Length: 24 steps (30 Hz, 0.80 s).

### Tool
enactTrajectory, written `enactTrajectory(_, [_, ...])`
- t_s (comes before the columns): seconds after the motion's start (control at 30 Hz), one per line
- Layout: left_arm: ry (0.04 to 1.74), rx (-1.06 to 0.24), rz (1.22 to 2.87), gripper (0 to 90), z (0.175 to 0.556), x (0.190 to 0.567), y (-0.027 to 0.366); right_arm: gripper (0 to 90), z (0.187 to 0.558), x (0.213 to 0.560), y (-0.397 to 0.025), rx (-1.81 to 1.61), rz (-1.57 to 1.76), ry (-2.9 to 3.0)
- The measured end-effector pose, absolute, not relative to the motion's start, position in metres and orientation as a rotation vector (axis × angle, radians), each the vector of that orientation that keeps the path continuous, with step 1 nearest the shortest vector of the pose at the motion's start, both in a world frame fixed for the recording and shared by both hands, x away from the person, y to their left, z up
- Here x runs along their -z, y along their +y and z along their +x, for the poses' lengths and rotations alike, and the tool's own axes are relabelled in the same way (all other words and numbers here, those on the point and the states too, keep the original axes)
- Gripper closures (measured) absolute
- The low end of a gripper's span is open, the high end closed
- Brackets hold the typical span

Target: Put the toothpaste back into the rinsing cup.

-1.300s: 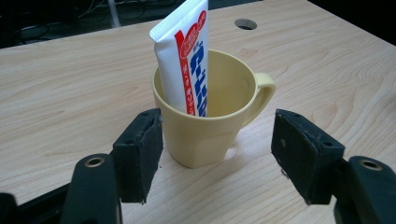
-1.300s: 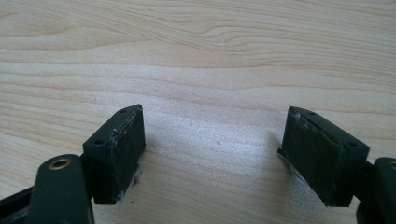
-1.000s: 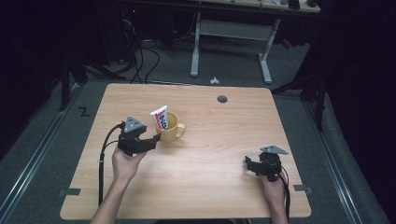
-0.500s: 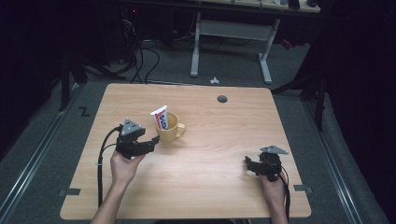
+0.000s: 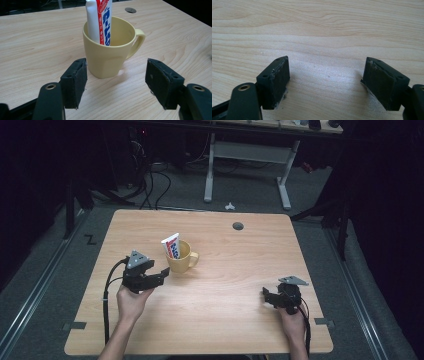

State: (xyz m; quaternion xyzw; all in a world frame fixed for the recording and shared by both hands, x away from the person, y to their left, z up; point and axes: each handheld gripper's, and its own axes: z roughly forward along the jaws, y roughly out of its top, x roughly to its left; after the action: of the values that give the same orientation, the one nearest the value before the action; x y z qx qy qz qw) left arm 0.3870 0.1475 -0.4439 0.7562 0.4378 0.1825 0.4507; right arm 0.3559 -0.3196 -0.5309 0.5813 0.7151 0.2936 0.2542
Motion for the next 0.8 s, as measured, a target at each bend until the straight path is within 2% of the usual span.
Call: enactTrajectory(0.8, [1.099, -0.459, 1.872, 34.4, 0.375, 0.448, 0.157, 21.6, 0.356, 0.531, -0.320, -0.798, 1.579, 1.943])
